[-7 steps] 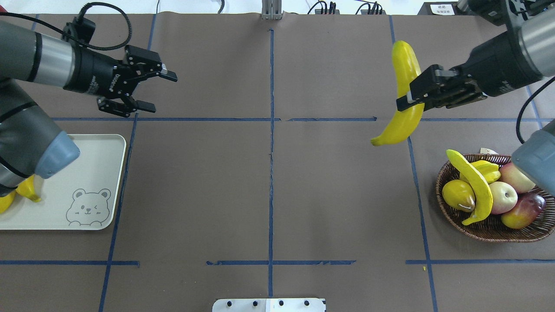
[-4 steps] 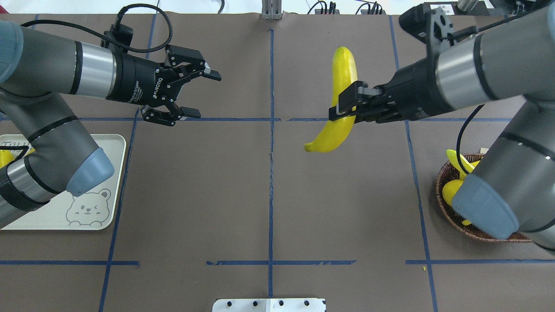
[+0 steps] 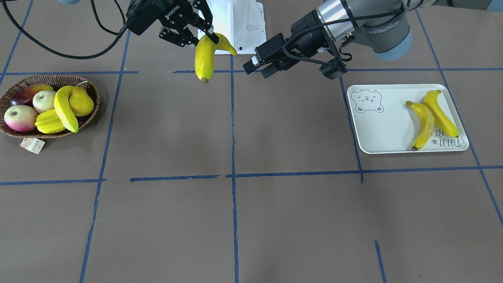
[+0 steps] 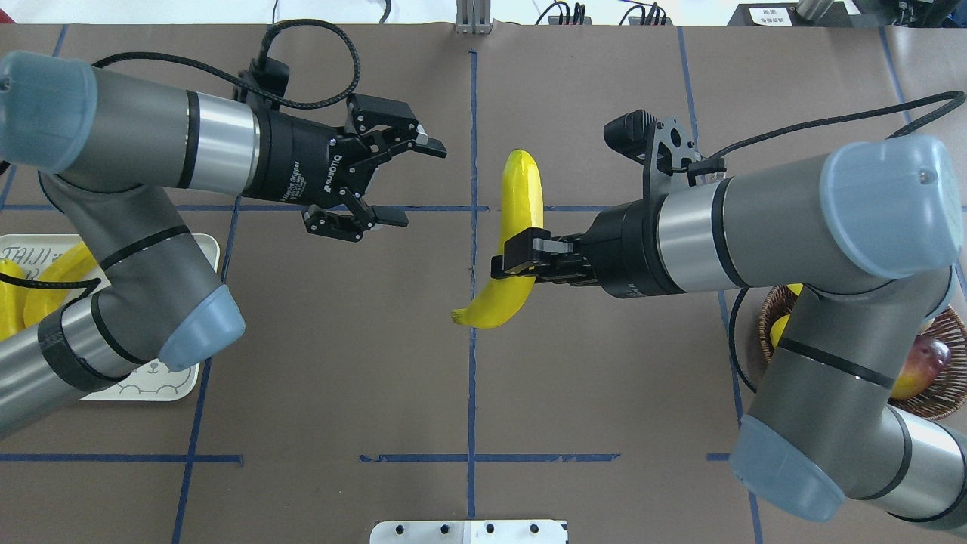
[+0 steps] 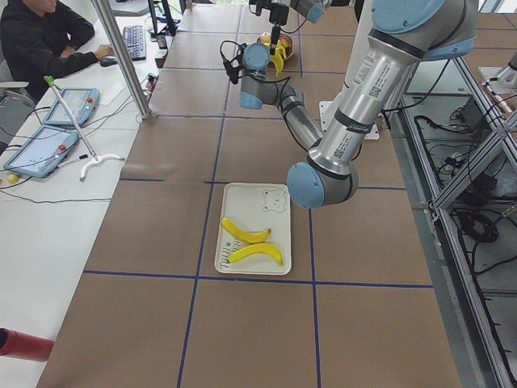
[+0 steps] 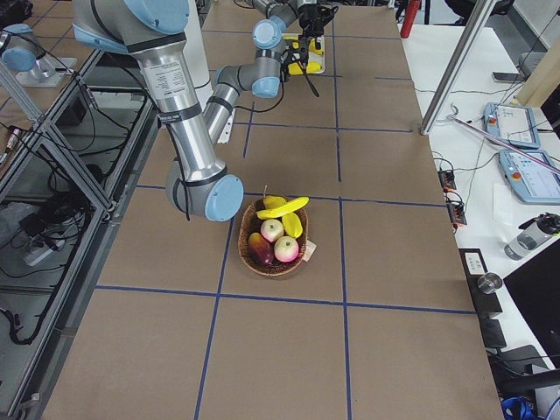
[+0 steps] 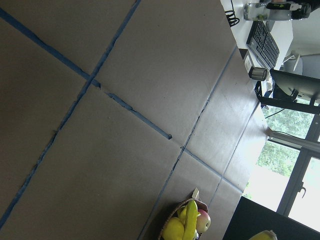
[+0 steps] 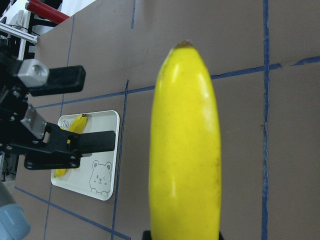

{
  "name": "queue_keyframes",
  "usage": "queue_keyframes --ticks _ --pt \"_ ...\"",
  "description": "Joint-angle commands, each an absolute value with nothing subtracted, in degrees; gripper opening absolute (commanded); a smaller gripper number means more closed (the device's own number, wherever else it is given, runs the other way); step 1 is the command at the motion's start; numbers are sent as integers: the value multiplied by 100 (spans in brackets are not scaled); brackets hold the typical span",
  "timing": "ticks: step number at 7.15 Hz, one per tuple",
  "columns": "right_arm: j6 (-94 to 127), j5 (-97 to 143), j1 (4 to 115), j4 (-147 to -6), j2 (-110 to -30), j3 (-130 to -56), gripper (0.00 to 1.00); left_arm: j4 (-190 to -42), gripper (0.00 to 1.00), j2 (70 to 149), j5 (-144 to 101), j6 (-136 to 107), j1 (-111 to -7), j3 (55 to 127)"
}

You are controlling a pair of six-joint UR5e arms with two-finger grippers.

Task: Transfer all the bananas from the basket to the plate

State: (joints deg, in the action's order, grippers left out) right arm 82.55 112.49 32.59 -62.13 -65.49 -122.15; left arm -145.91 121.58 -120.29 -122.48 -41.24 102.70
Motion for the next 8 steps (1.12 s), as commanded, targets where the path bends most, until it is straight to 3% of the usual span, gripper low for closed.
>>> queue_keyframes --ticks 1,8 --pt "8262 11224 3129 -6275 -6504 -12199 2 -14590 98 12331 -11656 -12217 -3763 10274" --pt "8244 11259 2988 -6565 -6460 -12155 1 -14581 94 12568 -10785 -11848 -3041 10116"
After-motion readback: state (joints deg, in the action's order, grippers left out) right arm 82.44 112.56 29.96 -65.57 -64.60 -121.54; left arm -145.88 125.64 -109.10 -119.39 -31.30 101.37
